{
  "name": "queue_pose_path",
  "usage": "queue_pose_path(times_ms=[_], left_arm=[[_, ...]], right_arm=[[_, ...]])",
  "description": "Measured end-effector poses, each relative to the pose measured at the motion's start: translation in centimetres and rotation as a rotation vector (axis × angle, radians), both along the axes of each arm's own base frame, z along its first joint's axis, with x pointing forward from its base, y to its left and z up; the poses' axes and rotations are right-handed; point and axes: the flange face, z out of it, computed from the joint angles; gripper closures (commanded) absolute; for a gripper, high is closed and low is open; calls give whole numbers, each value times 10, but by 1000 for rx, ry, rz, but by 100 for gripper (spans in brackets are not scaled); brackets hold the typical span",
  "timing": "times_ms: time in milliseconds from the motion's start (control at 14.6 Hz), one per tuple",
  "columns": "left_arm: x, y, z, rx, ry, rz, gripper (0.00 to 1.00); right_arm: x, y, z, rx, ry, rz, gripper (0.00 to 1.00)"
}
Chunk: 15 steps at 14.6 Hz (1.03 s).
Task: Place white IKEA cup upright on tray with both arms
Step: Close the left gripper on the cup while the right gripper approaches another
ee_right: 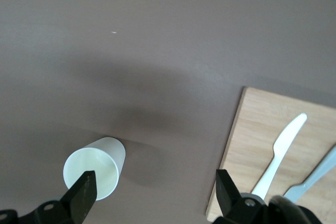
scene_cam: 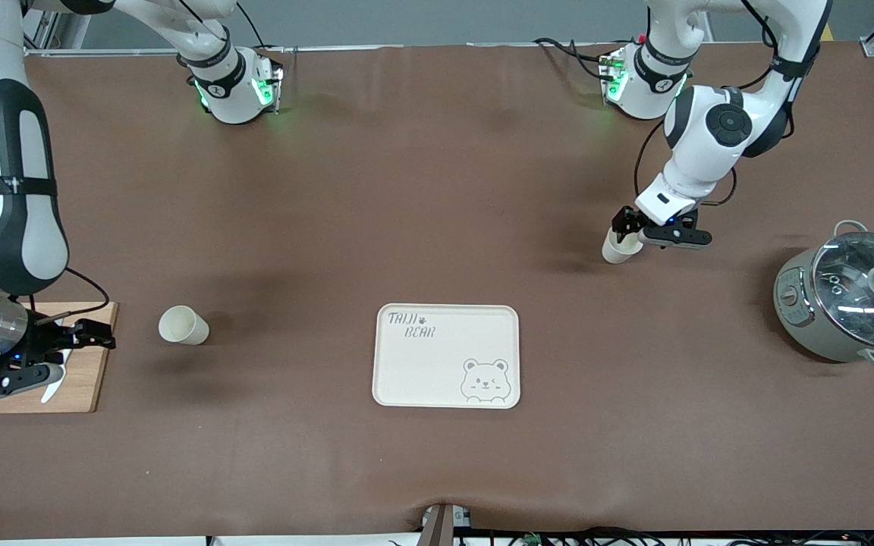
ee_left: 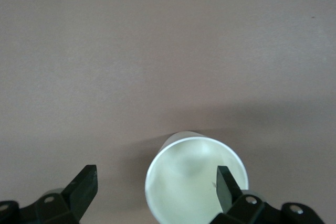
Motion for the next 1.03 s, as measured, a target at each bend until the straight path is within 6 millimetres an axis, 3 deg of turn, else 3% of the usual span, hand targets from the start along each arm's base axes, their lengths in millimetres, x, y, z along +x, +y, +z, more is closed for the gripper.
queue_pose_path(times_ms=[205, 821, 889, 957, 1026], left_arm=[[-3, 9, -9, -3, -10, 18, 0], [-6, 11, -34, -12, -19, 22, 0], [-6, 10, -34, -12, -19, 21, 72], [-6, 10, -34, -13, -19, 29, 100], [-6, 10, -34, -15, -18, 41, 100]], right_arm=[[-2, -9, -8, 2, 15, -42, 0], [-15, 1, -62, 30, 57, -52, 0], [-17, 3, -67, 31, 56, -50, 0], [-18, 5, -71, 31, 56, -48, 0], [-19, 6, -73, 31, 56, -47, 0]])
